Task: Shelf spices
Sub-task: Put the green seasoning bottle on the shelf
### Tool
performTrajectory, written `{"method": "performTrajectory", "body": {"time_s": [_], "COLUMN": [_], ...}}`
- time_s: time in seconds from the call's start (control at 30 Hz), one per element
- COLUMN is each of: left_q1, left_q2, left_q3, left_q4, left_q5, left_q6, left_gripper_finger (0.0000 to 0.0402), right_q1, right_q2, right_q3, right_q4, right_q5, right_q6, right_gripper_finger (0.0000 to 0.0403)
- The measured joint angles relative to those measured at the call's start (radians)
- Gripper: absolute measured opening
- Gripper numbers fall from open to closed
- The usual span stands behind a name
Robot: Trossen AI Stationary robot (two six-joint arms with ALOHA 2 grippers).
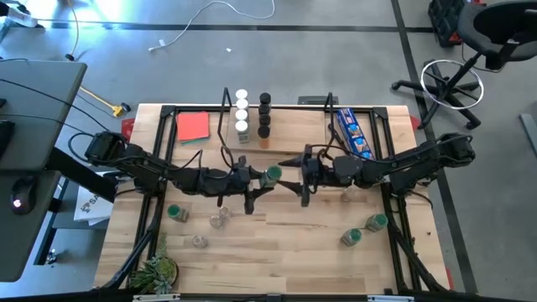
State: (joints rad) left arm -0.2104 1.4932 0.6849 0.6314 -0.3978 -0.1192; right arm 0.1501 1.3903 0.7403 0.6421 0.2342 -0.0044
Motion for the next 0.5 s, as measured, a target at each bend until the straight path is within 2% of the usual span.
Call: {"method": "performTrajectory", "body": {"time_s": [0.1,0.3,0.5], "left_q1": [0.000,0.000,0.000], "left_q2": [-0.001,0.000,0.000], "left_q3": [0.000,0.000,0.000], "left_q4": [0.004,0.003,0.001], "left_q5": [0.000,0.024,0.026], "left_q6": [-0.001,0.000,-0.001], "left_gripper_finger": [0.0186,0.0186,0.0186], "right_q1": [0.000,-0.026,-0.047], "right_q2": [-0.002,-0.001,0.036], "right_q3": [0.000,0.000,0.032], "right_q4": [-0.005,0.008,0.034], "right_q5": [-0.005,-0.129,-0.187], "right_q6": [-0.023,0.010,0.025], "right_gripper_finger": [0.0261,0.0261,0.0261]}}
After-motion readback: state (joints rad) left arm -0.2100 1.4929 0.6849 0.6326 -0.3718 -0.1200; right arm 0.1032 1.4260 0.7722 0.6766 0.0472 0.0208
